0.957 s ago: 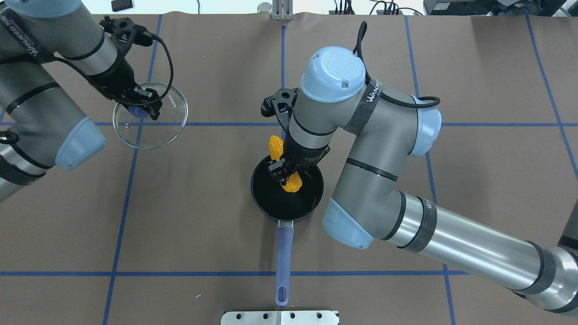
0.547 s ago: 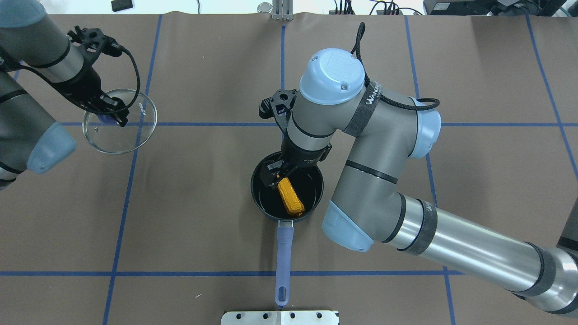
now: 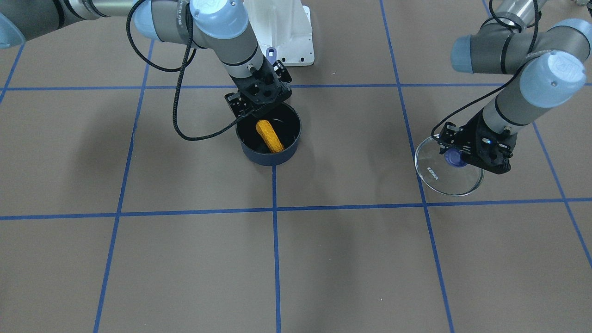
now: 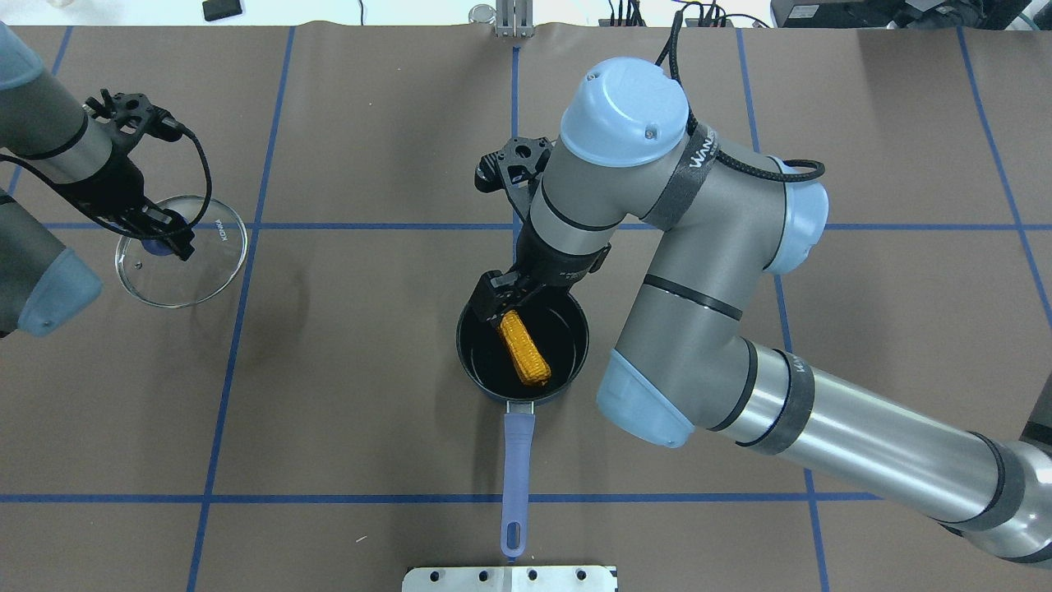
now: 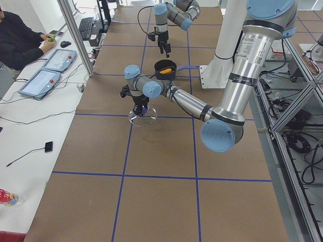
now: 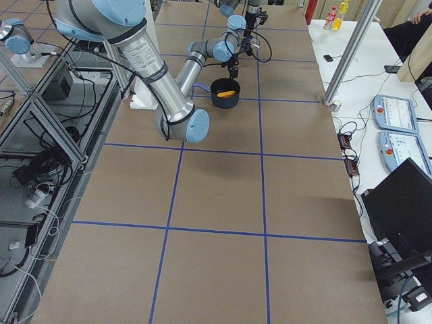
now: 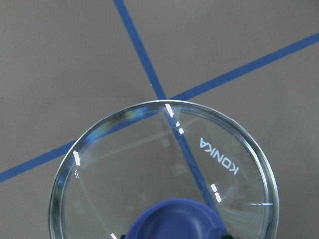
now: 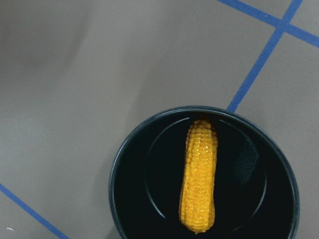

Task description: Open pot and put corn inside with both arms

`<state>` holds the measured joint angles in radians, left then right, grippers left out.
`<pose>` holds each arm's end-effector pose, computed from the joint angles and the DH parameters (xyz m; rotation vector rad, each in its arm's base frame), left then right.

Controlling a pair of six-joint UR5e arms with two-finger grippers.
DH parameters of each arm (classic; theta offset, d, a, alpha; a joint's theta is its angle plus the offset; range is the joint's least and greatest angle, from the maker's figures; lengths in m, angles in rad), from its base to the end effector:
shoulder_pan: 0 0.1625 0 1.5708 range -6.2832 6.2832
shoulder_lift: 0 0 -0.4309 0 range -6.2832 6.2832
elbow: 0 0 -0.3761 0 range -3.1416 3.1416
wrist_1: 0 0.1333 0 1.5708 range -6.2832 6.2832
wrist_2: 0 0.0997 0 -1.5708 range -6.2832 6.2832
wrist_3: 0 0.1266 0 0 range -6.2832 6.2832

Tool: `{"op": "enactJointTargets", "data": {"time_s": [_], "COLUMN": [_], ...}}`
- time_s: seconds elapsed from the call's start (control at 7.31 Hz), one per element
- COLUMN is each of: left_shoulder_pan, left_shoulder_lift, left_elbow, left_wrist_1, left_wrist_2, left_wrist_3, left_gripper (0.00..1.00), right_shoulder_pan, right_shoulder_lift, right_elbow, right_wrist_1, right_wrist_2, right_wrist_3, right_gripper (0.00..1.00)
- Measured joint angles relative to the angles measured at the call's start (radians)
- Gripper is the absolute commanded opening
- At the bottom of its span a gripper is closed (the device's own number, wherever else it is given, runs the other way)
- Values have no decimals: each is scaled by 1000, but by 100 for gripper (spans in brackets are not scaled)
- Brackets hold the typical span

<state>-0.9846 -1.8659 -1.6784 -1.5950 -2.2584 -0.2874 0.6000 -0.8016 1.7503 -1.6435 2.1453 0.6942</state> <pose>0.2892 -0.5313 0.4751 0.0856 0.7925 0.4297 -0.5119 -0.4284 0.1579 0.1773 -0.9997 -0.5041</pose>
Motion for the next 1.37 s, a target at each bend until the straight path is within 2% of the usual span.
{"op": "enactJointTargets", "data": {"time_s": [0.41,0.82,1.37], "left_shoulder_pan": [2,-5,-9], "left_shoulder_lift": [-36,-39,-27], "left_elbow": [111,138,146], "left_wrist_1": [-62,-71,-72], "left_wrist_2": [-5,-57,-65], "left_wrist_3": [29,63,76], "left_gripper": [61,64,66], "right_shoulder_pan": [26,30,31], "right_shoulder_lift": [-2,-5,-10], "right_elbow": [7,8,6], "right_wrist_1": [1,1,1], "right_wrist_2": [1,1,0], "right_wrist_3": [-1,-1,-1], "right_gripper": [100,100,100]}}
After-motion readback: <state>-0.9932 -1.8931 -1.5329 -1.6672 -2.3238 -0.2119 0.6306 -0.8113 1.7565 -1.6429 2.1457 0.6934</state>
